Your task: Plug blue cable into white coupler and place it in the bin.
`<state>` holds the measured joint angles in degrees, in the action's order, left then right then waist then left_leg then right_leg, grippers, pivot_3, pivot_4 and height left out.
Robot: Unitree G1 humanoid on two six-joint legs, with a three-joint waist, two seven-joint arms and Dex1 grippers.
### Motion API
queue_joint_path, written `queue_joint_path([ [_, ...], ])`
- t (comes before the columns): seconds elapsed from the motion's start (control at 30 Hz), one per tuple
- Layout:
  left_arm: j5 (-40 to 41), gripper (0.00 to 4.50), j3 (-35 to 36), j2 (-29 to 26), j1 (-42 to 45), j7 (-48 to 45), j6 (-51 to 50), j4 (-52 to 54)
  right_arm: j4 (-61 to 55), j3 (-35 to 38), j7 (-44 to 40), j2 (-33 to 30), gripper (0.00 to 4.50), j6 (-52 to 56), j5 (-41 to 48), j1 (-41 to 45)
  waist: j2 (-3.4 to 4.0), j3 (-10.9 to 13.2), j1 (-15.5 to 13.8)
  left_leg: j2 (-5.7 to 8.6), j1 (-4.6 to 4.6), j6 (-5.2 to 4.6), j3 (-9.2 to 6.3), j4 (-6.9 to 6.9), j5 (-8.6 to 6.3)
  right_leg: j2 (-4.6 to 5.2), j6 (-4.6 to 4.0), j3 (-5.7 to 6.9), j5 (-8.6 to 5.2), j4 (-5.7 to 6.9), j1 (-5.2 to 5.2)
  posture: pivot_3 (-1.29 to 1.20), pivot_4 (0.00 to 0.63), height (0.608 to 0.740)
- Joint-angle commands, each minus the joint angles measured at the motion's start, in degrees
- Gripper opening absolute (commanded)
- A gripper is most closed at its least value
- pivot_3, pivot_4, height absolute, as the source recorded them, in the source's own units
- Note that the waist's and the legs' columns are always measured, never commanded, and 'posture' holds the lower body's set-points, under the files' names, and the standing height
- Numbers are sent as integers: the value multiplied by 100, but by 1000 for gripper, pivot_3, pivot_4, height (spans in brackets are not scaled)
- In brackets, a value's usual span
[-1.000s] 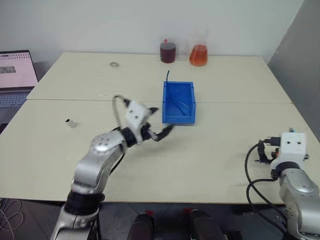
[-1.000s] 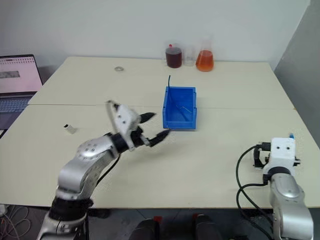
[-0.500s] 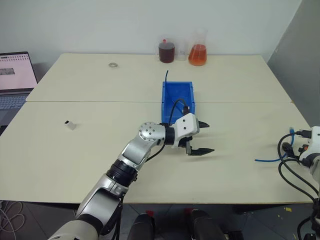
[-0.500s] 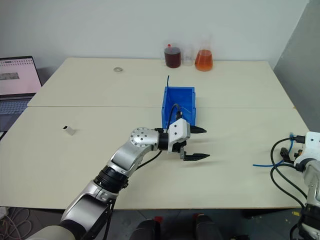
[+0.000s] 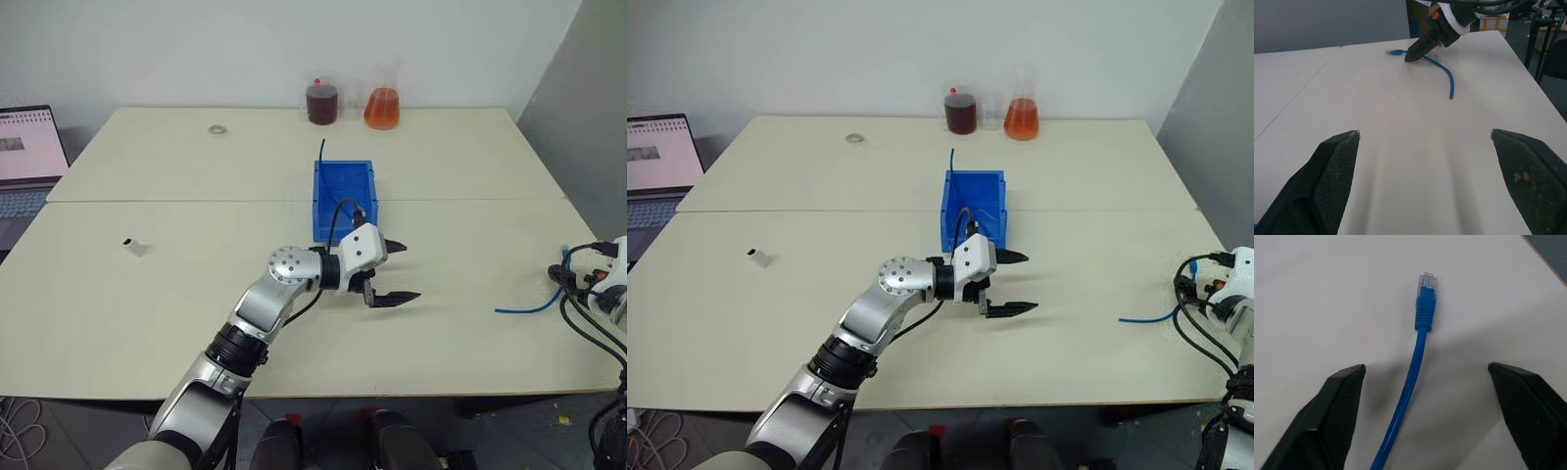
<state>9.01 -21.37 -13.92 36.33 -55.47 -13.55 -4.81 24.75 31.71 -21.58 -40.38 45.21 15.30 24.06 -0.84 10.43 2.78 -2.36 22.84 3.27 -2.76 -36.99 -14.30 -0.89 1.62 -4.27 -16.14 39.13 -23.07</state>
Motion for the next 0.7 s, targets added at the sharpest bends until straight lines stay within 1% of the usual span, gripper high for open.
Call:
queue_joint_path([
  [0.03, 111, 4500, 162, -30, 10, 19, -61, 301, 299, 73, -70, -67, 3272, -32, 171, 91, 0, 0, 8, 0, 0, 0, 0, 0, 0, 0, 0, 0, 0, 0, 0, 0, 150, 740],
  [0.17, 114, 4500, 194, -35, -7, 19, -129, 334, 228, -119, -237, -112, 2174, -197, 124, -59, 0, 0, 16, 0, 0, 0, 0, 0, 0, 0, 0, 0, 0, 0, 0, 0, 150, 740],
  [0.23, 162, 4500, 242, -4, 16, 40, -199, 342, 98, -260, -345, -101, 1820, -301, 101, -161, 0, 0, 17, 0, 0, 0, 0, 1, 0, 0, 0, 0, 0, 0, 0, 0, 150, 740],
  [0.37, 147, 4500, 277, 10, 101, 23, -213, 276, -365, -659, -653, -28, 790, -571, 102, -353, 1, 0, 48, -1, -1, 0, 0, 1, 0, -1, 0, 0, 0, 0, 0, 0, 150, 740],
  [0.4, 139, 4500, 279, 11, 104, 20, -208, 269, -404, -685, -673, -21, 450, -578, 124, -366, 1, 0, 58, -1, -2, 0, 0, 1, 0, -1, 0, 0, 0, 1, 0, 0, 150, 740],
  [0.47, 152, 4500, 295, 3, 97, 14, -225, 301, -431, -786, -751, -67, 15, -702, 87, -406, 1, 0, 59, -2, -3, 0, 0, 1, 1, -1, 1, -1, 0, 1, 0, 0, 150, 740],
  [0.57, 207, 4500, 378, -51, 75, 2, -268, 359, -498, -878, -906, -160, 15, -771, 95, -463, 1, 0, 50, -1, -2, 0, -1, 1, 1, -1, 1, 1, 0, 1, 0, 0, 150, 740],
  [0.7, 382, 4500, 653, -422, -159, -86, -361, 694, -1230, -1364, -1860, -585, 15, -968, 147, -813, 2, -1, 50, -1, -1, 0, -1, 2, 1, -1, 1, 1, 0, -1, 0, 0, 150, 740],
])
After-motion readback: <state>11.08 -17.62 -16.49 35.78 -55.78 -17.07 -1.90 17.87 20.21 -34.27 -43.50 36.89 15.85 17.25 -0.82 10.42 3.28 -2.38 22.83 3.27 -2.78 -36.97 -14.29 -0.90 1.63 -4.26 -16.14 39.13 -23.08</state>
